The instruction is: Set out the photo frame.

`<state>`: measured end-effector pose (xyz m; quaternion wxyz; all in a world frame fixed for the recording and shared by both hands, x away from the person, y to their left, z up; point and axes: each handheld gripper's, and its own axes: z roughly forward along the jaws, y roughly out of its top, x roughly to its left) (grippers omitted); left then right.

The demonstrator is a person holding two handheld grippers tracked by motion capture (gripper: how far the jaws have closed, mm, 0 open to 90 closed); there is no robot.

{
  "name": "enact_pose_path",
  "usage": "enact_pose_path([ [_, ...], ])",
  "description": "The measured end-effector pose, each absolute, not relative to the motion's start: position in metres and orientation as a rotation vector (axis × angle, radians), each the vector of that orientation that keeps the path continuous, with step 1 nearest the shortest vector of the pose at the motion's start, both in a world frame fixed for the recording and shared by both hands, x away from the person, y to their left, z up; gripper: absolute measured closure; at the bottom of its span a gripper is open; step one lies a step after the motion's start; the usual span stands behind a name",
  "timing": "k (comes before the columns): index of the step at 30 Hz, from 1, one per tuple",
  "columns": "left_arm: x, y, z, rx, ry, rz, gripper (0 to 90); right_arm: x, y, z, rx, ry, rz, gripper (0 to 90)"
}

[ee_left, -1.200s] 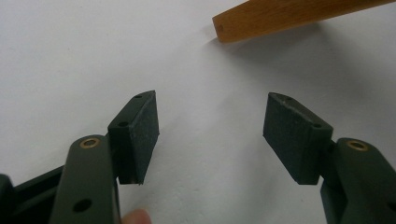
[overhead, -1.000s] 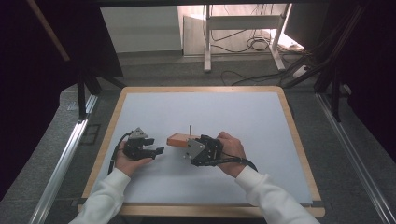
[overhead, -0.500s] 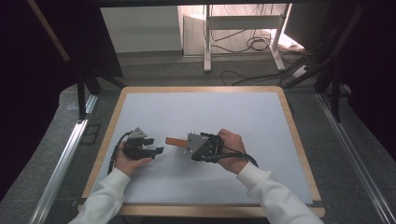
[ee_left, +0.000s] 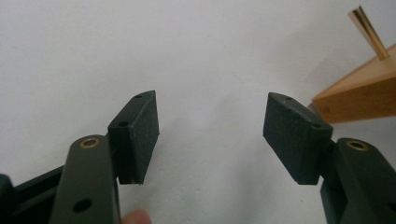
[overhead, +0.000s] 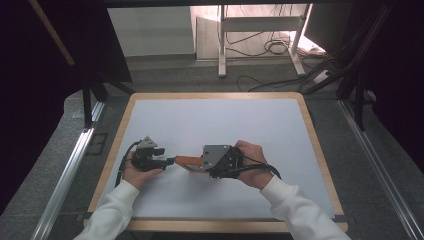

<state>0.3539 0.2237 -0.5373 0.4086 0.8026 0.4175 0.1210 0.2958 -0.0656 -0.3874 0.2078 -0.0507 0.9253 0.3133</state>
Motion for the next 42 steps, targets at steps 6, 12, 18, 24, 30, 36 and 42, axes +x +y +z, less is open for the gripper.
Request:
enact_pose_path([
  [6, 0.354, 0.223, -0.537, 2.025, 1.050, 0.303, 35.1, 0.309, -0.074, -0.389, -0.033, 2.565, 0.933, 68.6],
  [12, 0.354, 0.222, -0.538, 2.028, 1.054, 0.295, 35.0, 0.324, -0.081, -0.390, 0.051, 2.551, 0.963, 67.2],
  [18, 0.354, 0.222, -0.538, 2.021, 1.055, 0.295, 35.0, 0.335, -0.081, -0.391, 0.115, 2.542, 0.964, 65.5],
  [24, 0.354, 0.221, -0.538, 2.026, 1.051, 0.295, 35.0, 0.346, -0.082, -0.392, 0.159, 2.540, 0.979, 63.1],
  [30, 0.354, 0.221, -0.538, 2.026, 1.048, 0.297, 34.9, 0.358, -0.084, -0.396, 0.213, 2.539, 0.961, 57.5],
  [36, 0.354, 0.221, -0.538, 2.031, 1.041, 0.296, 34.8, 0.371, -0.088, -0.398, 0.274, 2.538, 0.995, 55.8],
  [42, 0.354, 0.221, -0.538, 2.029, 1.040, 0.296, 34.8, 0.382, -0.089, -0.402, 0.324, 2.537, 0.980, 52.1],
])
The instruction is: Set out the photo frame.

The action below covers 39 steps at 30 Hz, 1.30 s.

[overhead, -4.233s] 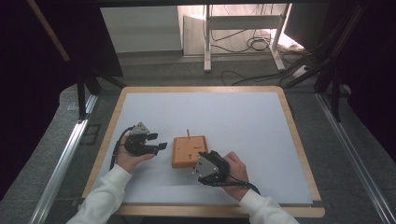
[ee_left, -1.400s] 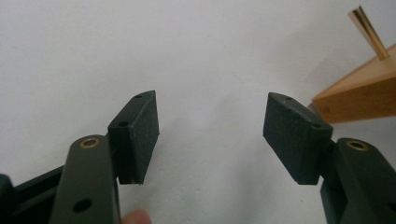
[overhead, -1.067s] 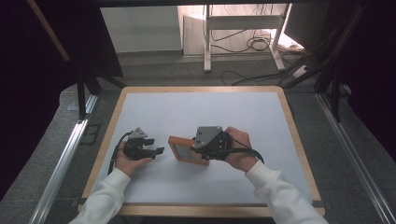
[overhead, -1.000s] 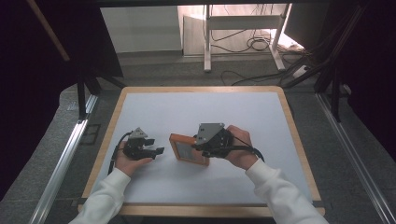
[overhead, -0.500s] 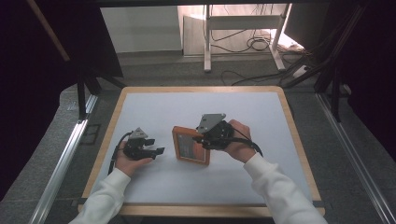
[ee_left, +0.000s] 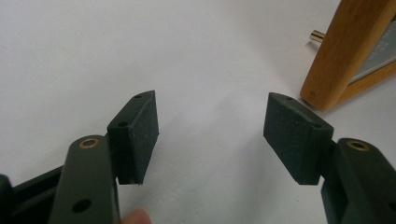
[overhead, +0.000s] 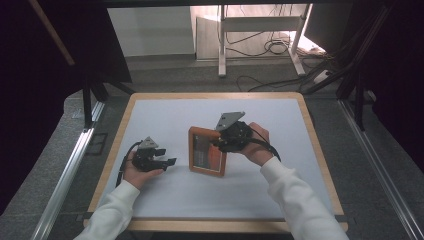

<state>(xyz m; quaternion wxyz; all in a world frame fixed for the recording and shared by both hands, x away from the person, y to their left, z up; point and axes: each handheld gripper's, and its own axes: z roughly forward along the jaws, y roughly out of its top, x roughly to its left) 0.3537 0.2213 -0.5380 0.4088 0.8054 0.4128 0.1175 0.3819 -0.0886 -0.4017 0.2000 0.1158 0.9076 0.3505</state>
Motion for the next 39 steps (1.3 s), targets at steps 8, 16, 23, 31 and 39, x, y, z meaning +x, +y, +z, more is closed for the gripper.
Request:
enact_pose_path([
  [8, 0.354, 0.221, -0.538, 2.034, 1.038, 0.296, 34.6, 0.393, -0.088, -0.407, 0.373, 2.527, 0.958, 46.9],
  [16, 0.354, 0.222, -0.538, 2.026, 1.042, 0.298, 34.4, 0.400, -0.090, -0.410, 0.410, 2.538, 0.981, 46.0],
  [23, 0.353, 0.221, -0.538, 2.027, 1.042, 0.299, 34.4, 0.397, -0.091, -0.408, 0.459, 2.530, 1.010, 27.7],
  [31, 0.353, 0.220, -0.538, 2.037, 1.034, 0.302, 34.2, 0.382, -0.113, -0.402, 0.600, 2.422, 1.184, 22.3],
  [39, 0.351, 0.219, -0.535, 2.028, 1.029, 0.327, 34.5, 0.354, -0.151, -0.411, 0.683, 2.358, 1.290, 20.1],
])
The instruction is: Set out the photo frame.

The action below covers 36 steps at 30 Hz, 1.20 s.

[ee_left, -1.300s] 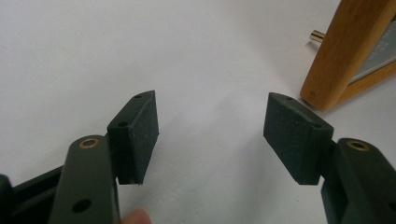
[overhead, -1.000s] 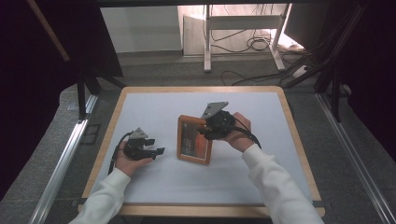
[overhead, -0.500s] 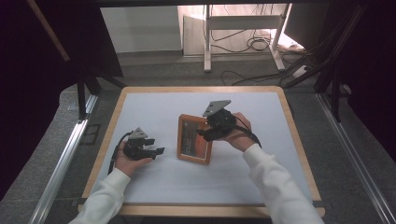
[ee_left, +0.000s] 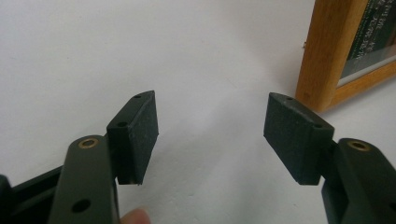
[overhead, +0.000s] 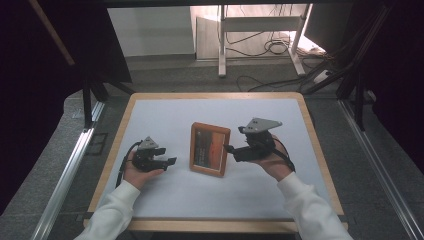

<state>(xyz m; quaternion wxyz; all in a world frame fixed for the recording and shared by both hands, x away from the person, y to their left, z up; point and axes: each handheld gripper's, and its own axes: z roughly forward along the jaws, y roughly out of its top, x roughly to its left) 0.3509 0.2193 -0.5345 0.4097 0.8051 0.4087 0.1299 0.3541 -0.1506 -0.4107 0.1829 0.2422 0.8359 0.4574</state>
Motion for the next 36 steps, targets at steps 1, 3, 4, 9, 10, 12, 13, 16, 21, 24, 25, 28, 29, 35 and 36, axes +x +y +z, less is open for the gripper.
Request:
enact_pose_path([
  [1, 0.351, 0.219, -0.535, 2.026, 1.028, 0.327, 34.4, 0.350, -0.155, -0.413, 0.696, 2.353, 1.302, 20.1],
  [3, 0.350, 0.218, -0.535, 2.031, 1.025, 0.325, 34.2, 0.343, -0.165, -0.420, 0.721, 2.347, 1.319, 20.1],
  [4, 0.350, 0.218, -0.535, 2.032, 1.024, 0.326, 34.1, 0.339, -0.170, -0.423, 0.732, 2.347, 1.327, 20.2],
  [9, 0.349, 0.216, -0.535, 2.038, 1.021, 0.324, 34.0, 0.322, -0.193, -0.441, 0.796, 2.335, 1.359, 20.3],
  [10, 0.348, 0.214, -0.535, 2.035, 1.018, 0.326, 34.0, 0.319, -0.198, -0.445, 0.805, 2.334, 1.359, 20.4],
  [12, 0.348, 0.213, -0.534, 2.034, 1.010, 0.333, 34.1, 0.314, -0.206, -0.453, 0.831, 2.335, 1.358, 20.3],
  [13, 0.348, 0.212, -0.534, 2.033, 1.003, 0.327, 35.8, 0.312, -0.209, -0.458, 0.844, 2.337, 1.354, 20.4],
  [16, 0.348, 0.209, -0.531, 2.016, 0.993, 0.312, 43.1, 0.309, -0.219, -0.471, 0.881, 2.345, 1.340, 20.3],
  [21, 0.349, 0.199, -0.529, 2.007, 0.954, 0.320, 79.8, 0.308, -0.226, -0.483, 0.902, 2.352, 1.297, 20.3],
  [24, 0.355, 0.192, -0.530, 2.003, 0.955, 0.292, 89.7, 0.308, -0.225, -0.489, 0.894, 2.370, 1.265, 20.0],
  [25, 0.356, 0.190, -0.532, 1.999, 0.960, 0.278, 89.9, 0.308, -0.225, -0.491, 0.890, 2.377, 1.252, 19.9],
  [28, 0.359, 0.184, -0.536, 2.022, 0.956, 0.273, 90.0, 0.308, -0.223, -0.496, 0.884, 2.393, 1.221, 19.9],
  [29, 0.359, 0.184, -0.536, 2.022, 0.956, 0.273, 90.0, 0.308, -0.223, -0.496, 0.884, 2.393, 1.221, 19.9],
  [35, 0.359, 0.176, -0.538, 2.046, 0.921, 0.270, 90.0, 0.308, -0.222, -0.500, 0.857, 2.414, 1.184, 19.3],
  [36, 0.359, 0.176, -0.538, 2.046, 0.921, 0.270, 90.0, 0.308, -0.222, -0.500, 0.857, 2.414, 1.184, 19.3],
])
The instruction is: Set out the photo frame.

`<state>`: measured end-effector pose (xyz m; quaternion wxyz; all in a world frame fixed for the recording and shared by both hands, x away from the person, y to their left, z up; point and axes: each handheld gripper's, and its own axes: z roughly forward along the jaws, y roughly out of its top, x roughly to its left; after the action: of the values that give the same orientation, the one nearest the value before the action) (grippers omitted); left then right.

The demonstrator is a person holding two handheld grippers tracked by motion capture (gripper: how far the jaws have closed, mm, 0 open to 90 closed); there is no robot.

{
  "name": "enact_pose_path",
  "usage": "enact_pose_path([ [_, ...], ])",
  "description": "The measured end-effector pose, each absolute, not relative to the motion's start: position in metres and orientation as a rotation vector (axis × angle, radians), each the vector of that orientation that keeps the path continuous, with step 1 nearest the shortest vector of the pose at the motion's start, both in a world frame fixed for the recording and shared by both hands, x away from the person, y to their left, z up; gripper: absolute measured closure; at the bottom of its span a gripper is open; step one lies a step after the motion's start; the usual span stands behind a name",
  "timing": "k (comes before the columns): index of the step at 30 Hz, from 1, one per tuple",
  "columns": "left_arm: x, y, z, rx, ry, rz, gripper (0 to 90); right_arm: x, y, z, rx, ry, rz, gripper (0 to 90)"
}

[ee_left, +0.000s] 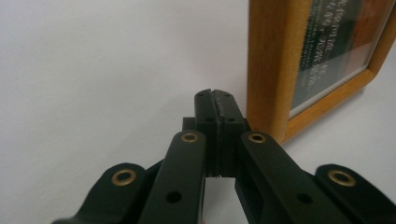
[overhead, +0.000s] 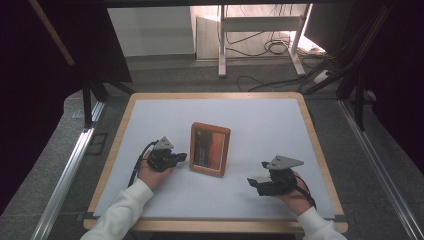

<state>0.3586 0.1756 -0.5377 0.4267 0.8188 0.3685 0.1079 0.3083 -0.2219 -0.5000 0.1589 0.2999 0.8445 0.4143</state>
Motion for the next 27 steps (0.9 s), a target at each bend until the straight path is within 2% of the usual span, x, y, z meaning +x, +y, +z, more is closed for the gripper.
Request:
enact_pose_path([
  [27, 0.3527, 0.1663, -0.5384, 2.097, 0.863, 0.251, 90.0, 0.3109, -0.2260, -0.5006, 0.874, 2.408, 1.177, 19.0],
])
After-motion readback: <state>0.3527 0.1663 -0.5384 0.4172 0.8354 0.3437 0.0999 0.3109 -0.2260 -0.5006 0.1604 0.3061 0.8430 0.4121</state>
